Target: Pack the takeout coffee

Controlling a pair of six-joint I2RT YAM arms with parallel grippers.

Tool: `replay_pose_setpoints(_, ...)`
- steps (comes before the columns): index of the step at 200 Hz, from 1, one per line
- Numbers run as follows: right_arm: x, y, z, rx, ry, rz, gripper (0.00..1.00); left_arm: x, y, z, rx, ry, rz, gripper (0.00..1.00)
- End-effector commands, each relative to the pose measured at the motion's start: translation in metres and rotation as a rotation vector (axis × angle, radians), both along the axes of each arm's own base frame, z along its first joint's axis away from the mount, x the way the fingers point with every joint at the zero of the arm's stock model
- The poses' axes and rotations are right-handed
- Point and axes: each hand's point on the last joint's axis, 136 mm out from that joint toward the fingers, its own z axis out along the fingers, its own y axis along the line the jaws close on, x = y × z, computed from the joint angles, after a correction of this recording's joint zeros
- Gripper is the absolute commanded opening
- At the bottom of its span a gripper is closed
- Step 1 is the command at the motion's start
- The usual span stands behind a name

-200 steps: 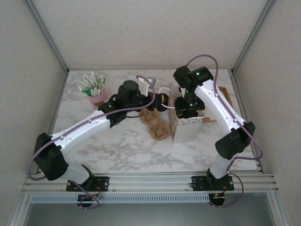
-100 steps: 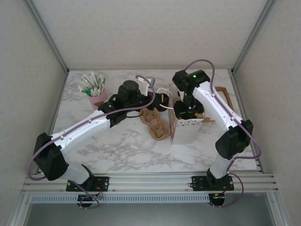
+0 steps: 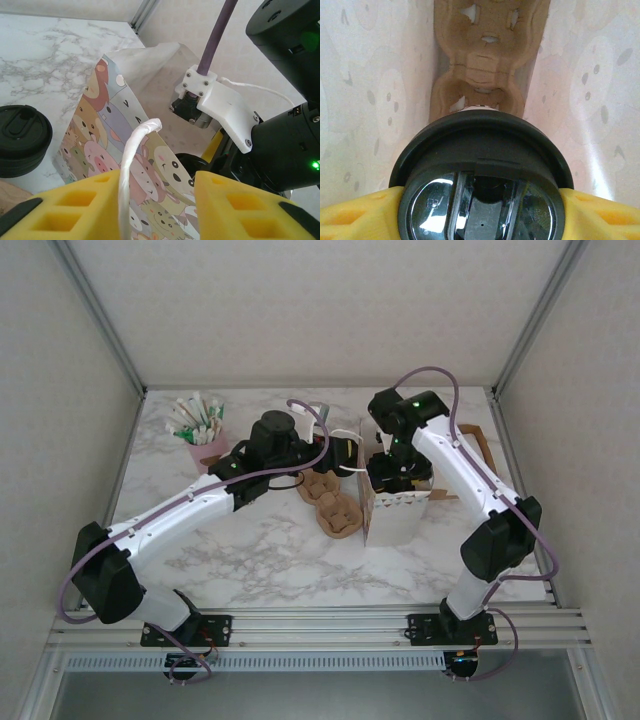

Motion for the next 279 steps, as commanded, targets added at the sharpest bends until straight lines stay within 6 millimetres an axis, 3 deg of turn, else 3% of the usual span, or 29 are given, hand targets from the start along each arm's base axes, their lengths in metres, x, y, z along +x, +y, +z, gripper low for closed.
replay_pose_setpoints(1, 0.000, 0.001, 0.004, 0.034, -0.023, 0.013, 0.75, -0.003, 0.003, 0.015, -0.029, -0.030, 0.015, 0.49)
replay_pose_setpoints(70, 0.003, 0.005, -0.006, 0.048, -0.016, 0.022, 0.76, -0.006, 0.010, 0.021, -0.037, -0.047, 0.035, 0.63)
replay_pose_setpoints(86, 0.004, 0.004, -0.005, 0.048, -0.029, 0.023, 0.76, -0.008, 0.011, 0.022, -0.045, -0.054, 0.036, 0.71)
replay_pose_setpoints(118, 0.003, 0.004, -0.001, 0.060, -0.051, 0.023, 0.75, -0.010, 0.016, 0.023, -0.051, -0.060, 0.047, 0.99)
replay_pose_setpoints(279, 0.003, 0.003, -0.015, 0.069, -0.066, 0.008, 0.75, -0.019, 0.007, 0.012, -0.080, -0.021, -0.017, 0.95)
